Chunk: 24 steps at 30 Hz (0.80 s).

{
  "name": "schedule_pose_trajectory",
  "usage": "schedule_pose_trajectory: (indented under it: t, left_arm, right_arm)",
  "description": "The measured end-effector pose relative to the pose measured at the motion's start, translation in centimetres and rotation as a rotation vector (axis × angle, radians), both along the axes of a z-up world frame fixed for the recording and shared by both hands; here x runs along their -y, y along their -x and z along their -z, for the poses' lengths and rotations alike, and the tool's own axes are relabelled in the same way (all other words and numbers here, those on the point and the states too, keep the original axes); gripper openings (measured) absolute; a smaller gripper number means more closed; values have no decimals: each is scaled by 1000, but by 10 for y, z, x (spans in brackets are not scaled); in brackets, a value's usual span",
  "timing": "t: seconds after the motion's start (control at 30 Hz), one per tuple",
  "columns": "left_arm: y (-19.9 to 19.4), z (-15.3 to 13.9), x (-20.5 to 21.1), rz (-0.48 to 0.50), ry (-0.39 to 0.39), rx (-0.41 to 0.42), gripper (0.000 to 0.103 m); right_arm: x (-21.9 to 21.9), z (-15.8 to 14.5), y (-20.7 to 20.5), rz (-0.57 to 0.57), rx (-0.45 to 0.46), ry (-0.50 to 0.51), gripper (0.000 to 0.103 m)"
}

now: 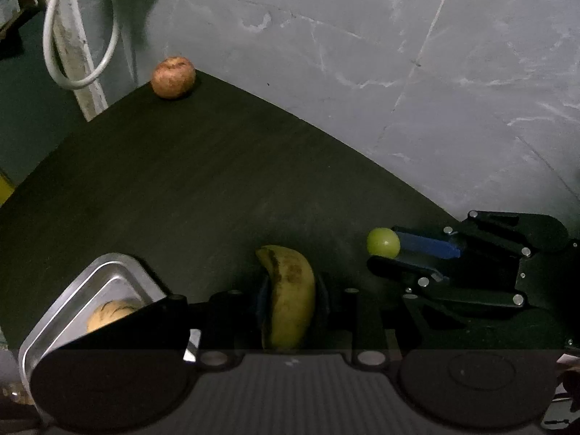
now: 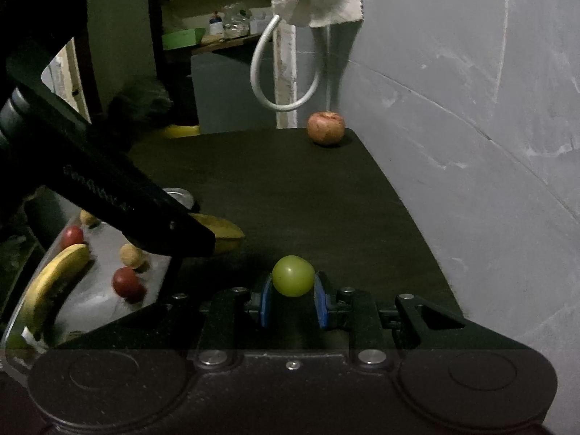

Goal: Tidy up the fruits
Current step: 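Grasp the small banana with the left tool while the right tool grasps the green grape, then carry the banana and grape over the metal tray with both tools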

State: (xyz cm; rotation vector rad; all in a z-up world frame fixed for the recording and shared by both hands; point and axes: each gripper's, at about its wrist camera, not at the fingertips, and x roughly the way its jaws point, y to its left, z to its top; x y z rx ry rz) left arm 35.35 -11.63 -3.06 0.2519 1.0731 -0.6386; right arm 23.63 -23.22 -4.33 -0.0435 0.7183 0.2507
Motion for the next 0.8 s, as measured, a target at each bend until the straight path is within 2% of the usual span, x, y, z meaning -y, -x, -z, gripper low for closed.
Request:
schedule_pose_trajectory:
  t: [0.4, 0.67, 0.8]
  left_arm:
    - [33, -31, -43, -72, 39, 53, 31]
    - [56, -46, -93, -221, 89, 139, 31]
    - [66, -43, -112, -294, 113, 141, 31]
  right_arm:
    - [-42, -15, 13, -108, 19, -9, 26]
    - [-81, -23, 18, -224, 24, -5, 26]
    - [-97, -23, 20, -275, 16, 0, 26]
